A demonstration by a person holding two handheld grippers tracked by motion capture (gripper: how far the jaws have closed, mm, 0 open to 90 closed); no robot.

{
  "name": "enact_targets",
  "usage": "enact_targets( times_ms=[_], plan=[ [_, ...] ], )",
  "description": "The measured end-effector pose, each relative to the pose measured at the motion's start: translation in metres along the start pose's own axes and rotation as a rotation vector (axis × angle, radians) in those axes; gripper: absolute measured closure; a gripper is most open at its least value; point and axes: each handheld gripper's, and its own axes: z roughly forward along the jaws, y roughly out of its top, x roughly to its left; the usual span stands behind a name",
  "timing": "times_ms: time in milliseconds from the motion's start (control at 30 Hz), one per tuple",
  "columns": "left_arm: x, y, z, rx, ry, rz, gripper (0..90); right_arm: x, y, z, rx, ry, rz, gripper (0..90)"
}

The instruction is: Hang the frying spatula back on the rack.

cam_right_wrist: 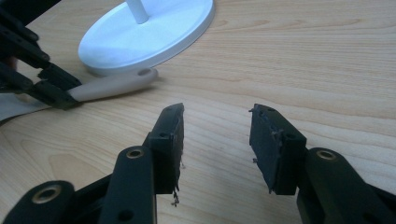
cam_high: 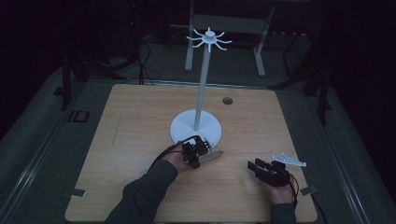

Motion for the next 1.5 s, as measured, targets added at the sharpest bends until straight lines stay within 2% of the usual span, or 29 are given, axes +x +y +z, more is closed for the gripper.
enact_targets(
  times_ms=[467, 800, 933, 1133, 1333, 1500],
  plan=[
    [0.001, -0.003, -0.031, -0.172, 0.043, -0.068, 74.6, 0.0, 0.0, 0.0, -0.004, -0.008, -0.001, 54.0],
    [-0.003, -0.005, -0.056, -0.322, 0.099, -0.153, 74.5, 0.0, 0.0, 0.0, -0.006, -0.014, -0.002, 53.5],
    [-0.005, -0.007, -0.067, -0.386, 0.137, -0.192, 74.5, 0.0, 0.0, 0.0, -0.007, -0.015, -0.003, 53.5],
    [-0.011, -0.008, -0.081, -0.48, 0.197, -0.223, 74.5, 0.0, -0.001, 0.0, -0.005, -0.016, -0.007, 53.4],
    [-0.02, -0.006, -0.09, -0.53, 0.293, -0.251, 74.5, 0.0, -0.001, 0.0, -0.007, -0.018, -0.004, 53.4],
    [-0.022, -0.008, -0.097, -0.594, 0.323, -0.291, 74.5, 0.0, -0.001, 0.0, -0.008, -0.02, -0.005, 53.3]
  ],
)
